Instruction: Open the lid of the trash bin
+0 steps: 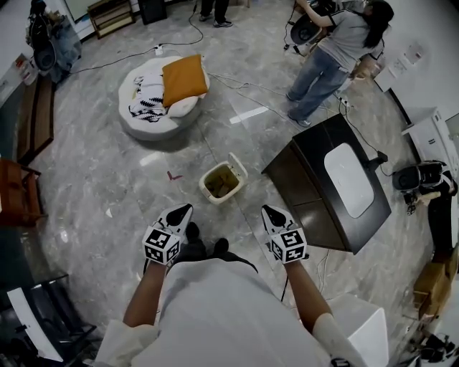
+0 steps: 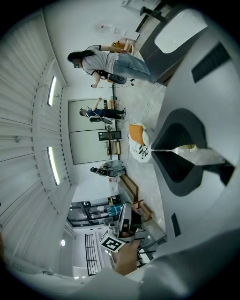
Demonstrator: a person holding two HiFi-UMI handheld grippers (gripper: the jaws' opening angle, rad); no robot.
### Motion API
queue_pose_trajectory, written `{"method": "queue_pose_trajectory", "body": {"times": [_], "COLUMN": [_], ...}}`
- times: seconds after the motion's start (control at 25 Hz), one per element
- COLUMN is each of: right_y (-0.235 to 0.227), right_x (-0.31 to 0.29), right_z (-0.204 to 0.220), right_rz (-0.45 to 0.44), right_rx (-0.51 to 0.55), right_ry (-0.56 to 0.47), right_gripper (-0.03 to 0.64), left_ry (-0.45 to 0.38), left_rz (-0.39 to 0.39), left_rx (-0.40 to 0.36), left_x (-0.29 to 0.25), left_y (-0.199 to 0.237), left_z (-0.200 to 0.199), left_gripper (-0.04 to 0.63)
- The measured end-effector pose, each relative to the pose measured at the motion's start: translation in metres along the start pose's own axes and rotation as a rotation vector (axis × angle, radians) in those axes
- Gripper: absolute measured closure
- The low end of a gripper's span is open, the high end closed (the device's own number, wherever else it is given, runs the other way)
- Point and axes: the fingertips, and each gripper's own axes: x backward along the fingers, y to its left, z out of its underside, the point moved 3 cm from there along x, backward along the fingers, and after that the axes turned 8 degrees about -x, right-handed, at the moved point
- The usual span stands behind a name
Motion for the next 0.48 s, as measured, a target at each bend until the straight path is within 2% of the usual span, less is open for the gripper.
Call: {"method": "queue_pose_trajectory", "body": {"times": [0.48], "right_y": [0.023], "right_x": [-0.009], "right_z": [-0.024], "right_rz": [0.014], "right_rx": [0.035], "right_ry": [-0.052], "right_gripper": [0.584], "left_ry": [-0.025], "left_rz": [-0.013], "left_rx": [-0.021], "left_x": [0.028], "left_y": [0.023], "left_z": [-0.014], "left_gripper": [0.577]}}
